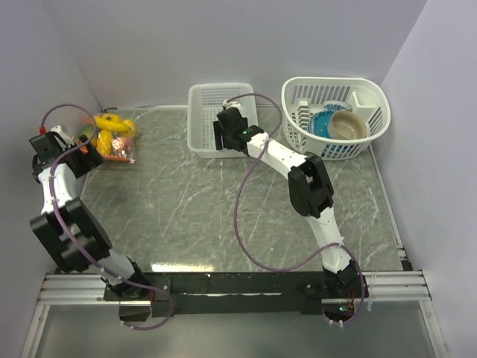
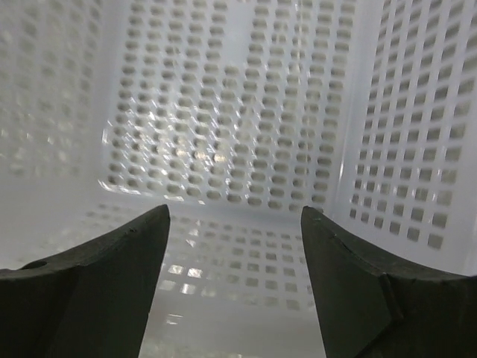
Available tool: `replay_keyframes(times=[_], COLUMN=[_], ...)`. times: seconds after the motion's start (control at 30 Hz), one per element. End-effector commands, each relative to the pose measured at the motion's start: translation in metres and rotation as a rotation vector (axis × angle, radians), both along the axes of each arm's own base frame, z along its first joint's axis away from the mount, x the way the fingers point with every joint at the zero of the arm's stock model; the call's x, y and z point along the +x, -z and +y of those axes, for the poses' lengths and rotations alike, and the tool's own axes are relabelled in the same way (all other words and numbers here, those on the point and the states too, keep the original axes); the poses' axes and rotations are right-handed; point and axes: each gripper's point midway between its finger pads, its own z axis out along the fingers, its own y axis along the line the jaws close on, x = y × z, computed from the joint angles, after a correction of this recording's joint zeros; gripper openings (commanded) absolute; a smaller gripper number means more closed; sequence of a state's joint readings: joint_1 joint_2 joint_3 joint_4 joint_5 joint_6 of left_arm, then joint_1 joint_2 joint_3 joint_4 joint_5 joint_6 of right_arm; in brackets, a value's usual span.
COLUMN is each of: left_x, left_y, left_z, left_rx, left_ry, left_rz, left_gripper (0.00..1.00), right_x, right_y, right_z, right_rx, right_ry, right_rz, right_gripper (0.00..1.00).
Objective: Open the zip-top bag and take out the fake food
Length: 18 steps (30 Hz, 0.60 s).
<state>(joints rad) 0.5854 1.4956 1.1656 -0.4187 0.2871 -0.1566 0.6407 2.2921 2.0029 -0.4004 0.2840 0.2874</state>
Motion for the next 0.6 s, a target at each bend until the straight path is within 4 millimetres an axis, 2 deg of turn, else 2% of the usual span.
replay_keyframes(times=[0.0,0.03,0.17,0.3,0.4,0.43,0.47,0.5,0.53,0.57], left_x=[0.036,0.043,0.06,0.075,0.089,0.092,0.098,0.103,0.108,0.114], left_y=[0.003,0.012,0.024,0.029,0.026,0.025,0.023,0.02,0.024,0.02], left_z=[0.011,0.013,0.017,0.016,0.005,0.002,-0.006,-0.006,-0.014,-0.015], left_rx=[-0.052,-0.072,-0.057,-0.005,0.008,0.009,0.019,0.041,0.044,0.055], left_ry=[0.004,0.002,-0.013,-0.009,0.007,0.008,0.023,0.017,0.029,0.03], left_rz=[-0.056,-0.052,-0.055,-0.079,-0.107,-0.113,-0.122,-0.135,-0.13,-0.138], left_gripper=[0.99,0.99,0.99,0.99,0.75,0.57,0.48,0.42,0.35,0.35], right_x=[0.001,0.002,-0.005,-0.015,-0.025,-0.032,-0.035,-0.037,-0.043,-0.047], right_y=[-0.02,-0.02,-0.01,0.002,0.011,0.016,0.018,0.015,0.022,0.023], right_z=[-0.007,-0.008,-0.013,-0.022,-0.031,-0.036,-0.039,-0.041,-0.045,-0.046], right_rx=[-0.012,-0.019,-0.042,-0.069,-0.088,-0.097,-0.1,-0.094,-0.099,-0.096], right_ry=[-0.003,-0.002,0.001,0.014,0.03,0.036,0.042,0.047,0.055,0.059], right_rz=[-0.023,-0.022,0.01,0.045,0.078,0.092,0.095,0.093,0.113,0.123], right_gripper=[0.79,0.79,0.77,0.72,0.66,0.65,0.62,0.61,0.59,0.55])
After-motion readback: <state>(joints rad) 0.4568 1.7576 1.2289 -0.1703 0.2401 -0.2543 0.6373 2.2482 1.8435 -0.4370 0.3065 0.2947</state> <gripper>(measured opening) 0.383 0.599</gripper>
